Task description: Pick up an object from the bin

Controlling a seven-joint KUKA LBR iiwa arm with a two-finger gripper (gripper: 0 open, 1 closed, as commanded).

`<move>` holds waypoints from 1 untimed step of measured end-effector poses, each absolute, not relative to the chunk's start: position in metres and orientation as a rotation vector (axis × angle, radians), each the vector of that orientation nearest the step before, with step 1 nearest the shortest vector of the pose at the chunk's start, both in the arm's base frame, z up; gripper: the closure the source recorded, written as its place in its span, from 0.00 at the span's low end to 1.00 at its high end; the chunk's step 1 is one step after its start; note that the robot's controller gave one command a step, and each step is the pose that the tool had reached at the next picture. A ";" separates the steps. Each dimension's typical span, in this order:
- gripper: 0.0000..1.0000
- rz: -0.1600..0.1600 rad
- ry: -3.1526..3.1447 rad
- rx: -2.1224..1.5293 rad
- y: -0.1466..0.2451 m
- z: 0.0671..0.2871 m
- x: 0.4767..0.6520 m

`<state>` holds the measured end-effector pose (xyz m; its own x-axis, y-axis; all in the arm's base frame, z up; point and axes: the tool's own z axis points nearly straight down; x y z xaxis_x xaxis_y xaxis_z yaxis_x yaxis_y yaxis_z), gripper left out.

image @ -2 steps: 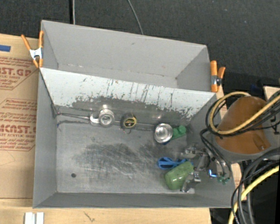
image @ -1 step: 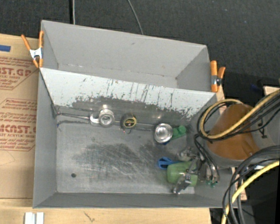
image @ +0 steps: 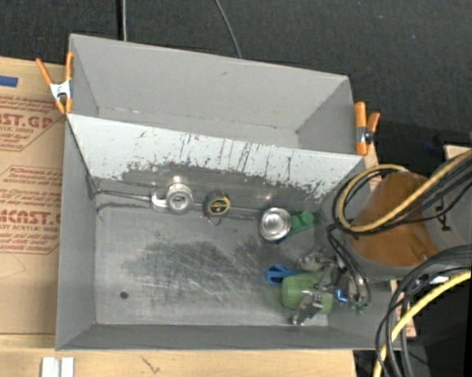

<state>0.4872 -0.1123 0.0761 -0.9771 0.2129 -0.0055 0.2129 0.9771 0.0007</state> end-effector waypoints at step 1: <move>1.00 -0.002 3.112 0.334 -0.113 0.078 0.489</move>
Offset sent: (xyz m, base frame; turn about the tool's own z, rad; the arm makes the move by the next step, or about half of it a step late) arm 0.0000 0.0000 0.0000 0.0000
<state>0.4889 -0.1125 0.0776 -0.9772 0.2122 -0.0116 0.2122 0.9772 0.0001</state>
